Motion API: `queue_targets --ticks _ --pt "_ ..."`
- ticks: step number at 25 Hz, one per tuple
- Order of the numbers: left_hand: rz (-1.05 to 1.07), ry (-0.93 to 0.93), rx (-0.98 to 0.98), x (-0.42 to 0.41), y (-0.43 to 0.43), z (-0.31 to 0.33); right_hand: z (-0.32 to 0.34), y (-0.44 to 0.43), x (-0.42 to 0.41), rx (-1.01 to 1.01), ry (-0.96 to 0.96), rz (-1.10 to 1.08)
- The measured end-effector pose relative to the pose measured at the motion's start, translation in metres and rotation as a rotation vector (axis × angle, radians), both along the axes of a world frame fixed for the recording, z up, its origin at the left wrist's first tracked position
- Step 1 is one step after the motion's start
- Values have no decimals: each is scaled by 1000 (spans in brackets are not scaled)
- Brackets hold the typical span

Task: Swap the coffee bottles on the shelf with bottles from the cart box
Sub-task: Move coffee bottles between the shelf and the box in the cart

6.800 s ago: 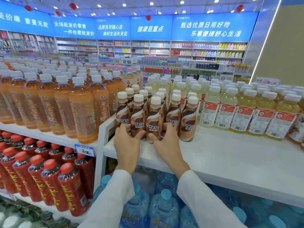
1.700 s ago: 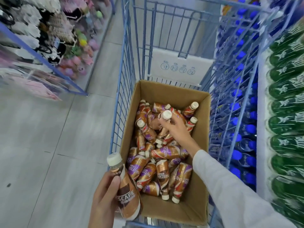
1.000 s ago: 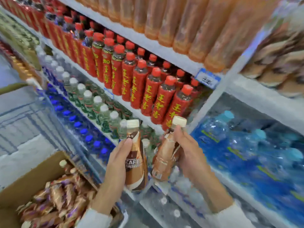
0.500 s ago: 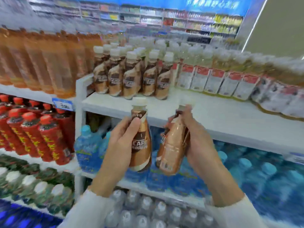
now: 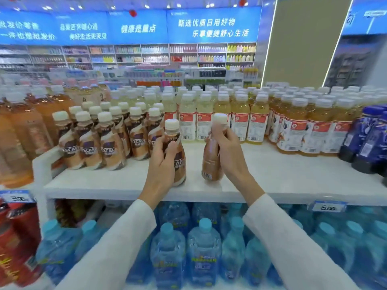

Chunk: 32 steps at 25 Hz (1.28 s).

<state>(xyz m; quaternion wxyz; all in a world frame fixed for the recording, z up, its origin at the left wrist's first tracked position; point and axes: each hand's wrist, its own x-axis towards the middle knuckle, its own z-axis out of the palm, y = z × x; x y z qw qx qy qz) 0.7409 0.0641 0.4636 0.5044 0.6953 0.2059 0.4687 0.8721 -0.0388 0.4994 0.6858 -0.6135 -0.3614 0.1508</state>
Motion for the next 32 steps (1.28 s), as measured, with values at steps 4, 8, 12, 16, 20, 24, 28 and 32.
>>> queue_targets --ticks 4,8,12,16,20,24,28,32 --pt "-52 15 14 1 13 -8 -15 8 2 -36 -7 4" --pt "-89 115 34 -7 23 -16 -27 4 -1 -78 -53 17" --pt "-127 254 55 -28 33 -33 -51 -23 7 -152 -98 107" --pt "-138 273 28 -30 39 -33 -55 -23 2 -192 -200 -71" --pt "-153 281 35 -29 35 -31 -61 -9 -11 -237 -233 -153" --pt "-9 287 79 -28 25 -29 -59 -14 -14 -162 -132 -144" --pt "68 243 151 -28 19 -29 -64 0 -37 -160 -216 -244" --pt "157 208 69 -44 21 -29 -71 17 -54 -158 -222 -172"
